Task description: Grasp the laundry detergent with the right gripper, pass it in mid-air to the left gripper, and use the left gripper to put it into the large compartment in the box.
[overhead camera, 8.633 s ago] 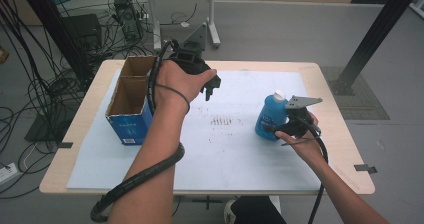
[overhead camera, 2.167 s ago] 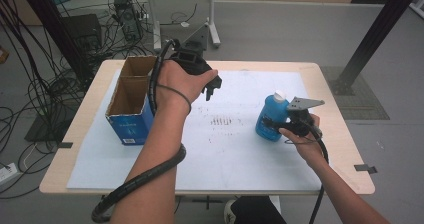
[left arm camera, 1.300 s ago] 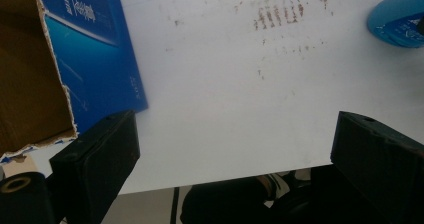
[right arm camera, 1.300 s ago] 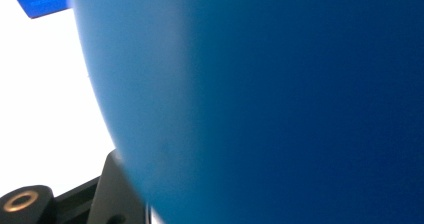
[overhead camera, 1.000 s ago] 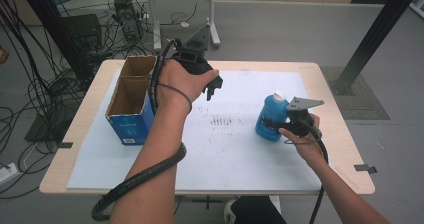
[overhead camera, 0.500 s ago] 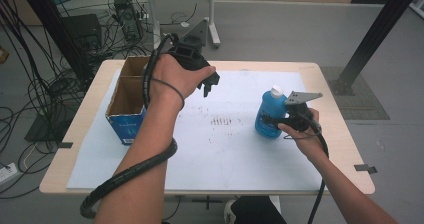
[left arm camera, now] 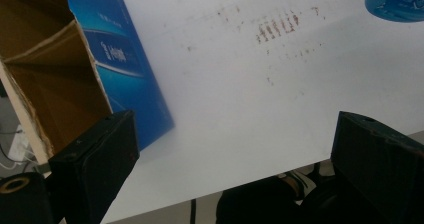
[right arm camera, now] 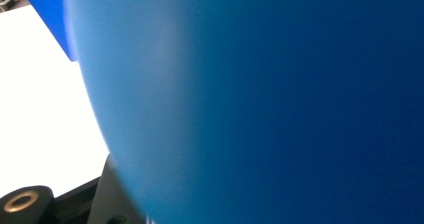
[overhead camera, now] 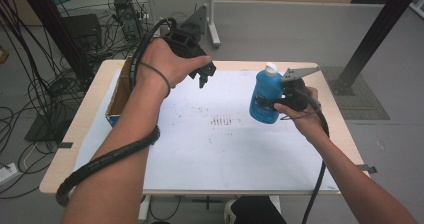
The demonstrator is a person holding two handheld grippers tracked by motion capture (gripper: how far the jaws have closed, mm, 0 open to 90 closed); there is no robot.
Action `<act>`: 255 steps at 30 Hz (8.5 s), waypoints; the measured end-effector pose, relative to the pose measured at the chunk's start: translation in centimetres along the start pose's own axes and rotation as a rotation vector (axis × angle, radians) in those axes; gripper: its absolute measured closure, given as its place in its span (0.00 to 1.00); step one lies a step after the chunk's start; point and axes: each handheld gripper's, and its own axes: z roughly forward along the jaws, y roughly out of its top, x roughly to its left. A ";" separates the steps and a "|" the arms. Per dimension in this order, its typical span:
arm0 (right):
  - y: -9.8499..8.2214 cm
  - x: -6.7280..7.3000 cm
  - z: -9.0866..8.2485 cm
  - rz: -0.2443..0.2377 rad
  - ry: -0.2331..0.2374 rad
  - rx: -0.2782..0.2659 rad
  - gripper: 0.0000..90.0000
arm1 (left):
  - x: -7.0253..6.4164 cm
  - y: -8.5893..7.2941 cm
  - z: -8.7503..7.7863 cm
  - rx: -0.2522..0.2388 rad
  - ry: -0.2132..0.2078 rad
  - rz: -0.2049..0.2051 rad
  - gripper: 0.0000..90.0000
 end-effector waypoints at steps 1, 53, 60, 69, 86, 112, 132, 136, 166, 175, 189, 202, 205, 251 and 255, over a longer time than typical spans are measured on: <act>0.5 0.1 0.0 0.000 0.006 0.003 0.50 | 0.1 0.0 -0.2 -0.001 0.003 0.007 0.06; 10.1 8.4 8.1 -0.270 0.527 0.007 0.49 | -1.8 0.0 -3.9 -0.040 -0.016 0.699 0.05; 10.1 9.0 8.3 -0.291 0.539 0.000 0.49 | -2.4 -0.1 -3.2 -0.016 0.008 0.746 0.06; 9.6 9.3 8.3 -0.300 0.547 -0.018 0.49 | -3.1 -0.2 -2.4 0.008 0.010 0.781 0.06; 9.5 10.0 7.9 -0.337 0.567 -0.029 0.49 | -3.5 -0.4 -1.2 0.034 -0.001 0.809 0.06; 9.7 10.3 7.7 -0.376 0.585 -0.049 0.49 | -3.9 -0.1 0.2 0.063 -0.035 0.832 0.06; 9.7 10.4 7.2 -0.377 0.592 -0.058 0.49 | -4.0 -0.1 0.5 0.061 -0.061 0.833 0.06; 9.7 10.4 7.2 -0.378 0.592 -0.059 0.49 | -3.9 -0.1 0.6 0.065 -0.060 0.837 0.06; 9.7 10.6 7.2 -0.373 0.592 -0.053 0.49 | -4.1 -0.2 0.8 0.062 -0.065 0.837 0.06; 9.7 10.5 7.1 -0.374 0.592 -0.057 0.49 | -4.1 -0.2 1.0 0.070 -0.064 0.839 0.06; 9.6 10.6 6.9 -0.360 0.600 -0.041 0.49 | -4.2 -0.3 1.2 0.068 -0.067 0.844 0.06; 9.6 10.6 7.0 -0.358 0.598 -0.037 0.49 | -4.2 -0.3 1.4 0.071 -0.069 0.844 0.06; 9.6 10.5 7.1 -0.365 0.592 -0.045 0.49 | -4.2 -0.3 1.4 0.072 -0.067 0.845 0.06; 9.6 10.6 7.2 -0.363 0.594 -0.044 0.49 | -4.0 -0.4 1.3 0.066 -0.070 0.842 0.06; 9.6 10.6 7.2 -0.364 0.592 -0.045 0.49 | -4.0 -0.4 1.2 0.070 -0.069 0.843 0.06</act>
